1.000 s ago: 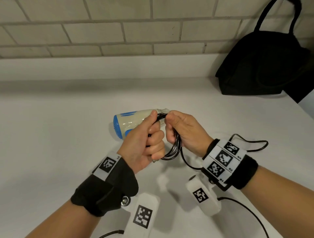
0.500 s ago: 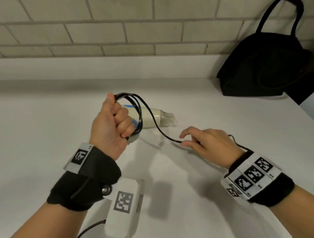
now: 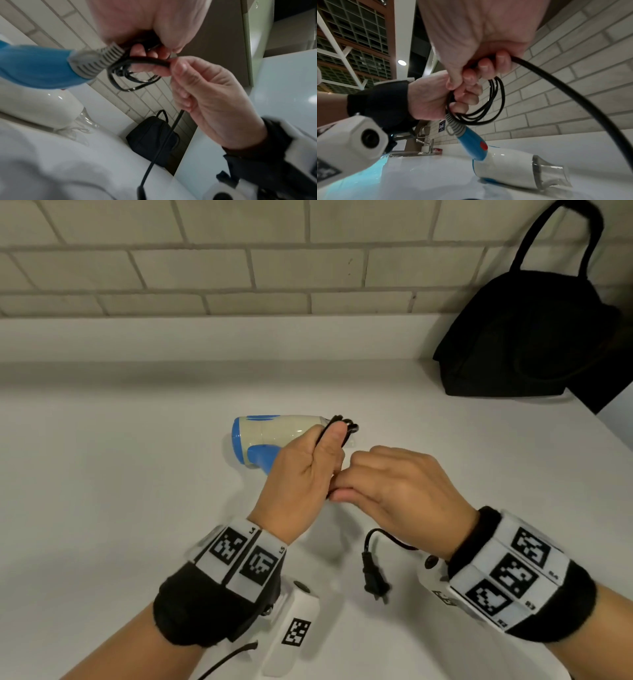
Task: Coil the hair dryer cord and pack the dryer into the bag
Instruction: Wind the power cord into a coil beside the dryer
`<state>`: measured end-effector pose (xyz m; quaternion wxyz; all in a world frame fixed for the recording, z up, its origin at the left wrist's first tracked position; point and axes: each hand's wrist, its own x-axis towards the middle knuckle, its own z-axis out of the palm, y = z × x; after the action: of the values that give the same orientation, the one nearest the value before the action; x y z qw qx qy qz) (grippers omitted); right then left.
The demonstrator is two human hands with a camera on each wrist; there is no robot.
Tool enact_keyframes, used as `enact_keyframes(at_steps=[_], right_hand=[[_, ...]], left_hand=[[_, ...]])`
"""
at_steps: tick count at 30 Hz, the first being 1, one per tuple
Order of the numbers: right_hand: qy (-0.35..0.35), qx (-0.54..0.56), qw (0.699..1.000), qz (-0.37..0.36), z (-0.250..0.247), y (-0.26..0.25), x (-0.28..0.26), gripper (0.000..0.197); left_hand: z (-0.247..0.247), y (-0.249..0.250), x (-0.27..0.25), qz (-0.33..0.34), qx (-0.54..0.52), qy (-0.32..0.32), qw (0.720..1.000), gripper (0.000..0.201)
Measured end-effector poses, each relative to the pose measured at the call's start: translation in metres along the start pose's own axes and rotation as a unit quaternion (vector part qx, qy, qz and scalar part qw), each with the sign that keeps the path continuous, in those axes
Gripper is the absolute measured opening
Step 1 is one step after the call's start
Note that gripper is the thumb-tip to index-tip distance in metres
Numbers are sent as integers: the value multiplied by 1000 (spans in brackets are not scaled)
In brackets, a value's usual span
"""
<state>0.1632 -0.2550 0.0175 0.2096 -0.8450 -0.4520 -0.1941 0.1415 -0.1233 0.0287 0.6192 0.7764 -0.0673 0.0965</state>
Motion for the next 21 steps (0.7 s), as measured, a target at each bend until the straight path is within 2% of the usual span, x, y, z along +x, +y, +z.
enact_keyframes(at_steps=[4,8,11,13,15,17,19,21], right_hand=[[33,96,993,56,-5,4,0,16],[65,213,969,105,-4,9,2,9],[91,246,953,152,-2,13,3,16],[82,268,941,189,-3,17,3,23],[23,206,965,162,-6,20,2,24],[-32,107,988,105,-8,20,3,30],[-58,48,994,80,-9,21,3,35],[-68,62,992,89,-9,21,3,36]], left_hand=[[2,-8,-2,6,0,-30,1000,34],[1,-9,-3,-6,-31,-54,998,38],[2,-5,-4,-43,-63,-61,995,40],[2,-4,-5,-57,-64,-61,994,39],[0,-5,-5,-72,-63,-55,994,39],[-3,-4,-3,-94,-69,-52,992,30],[-5,-2,-2,-106,-91,-63,988,8],[-8,-1,-1,-117,-105,-84,984,15]])
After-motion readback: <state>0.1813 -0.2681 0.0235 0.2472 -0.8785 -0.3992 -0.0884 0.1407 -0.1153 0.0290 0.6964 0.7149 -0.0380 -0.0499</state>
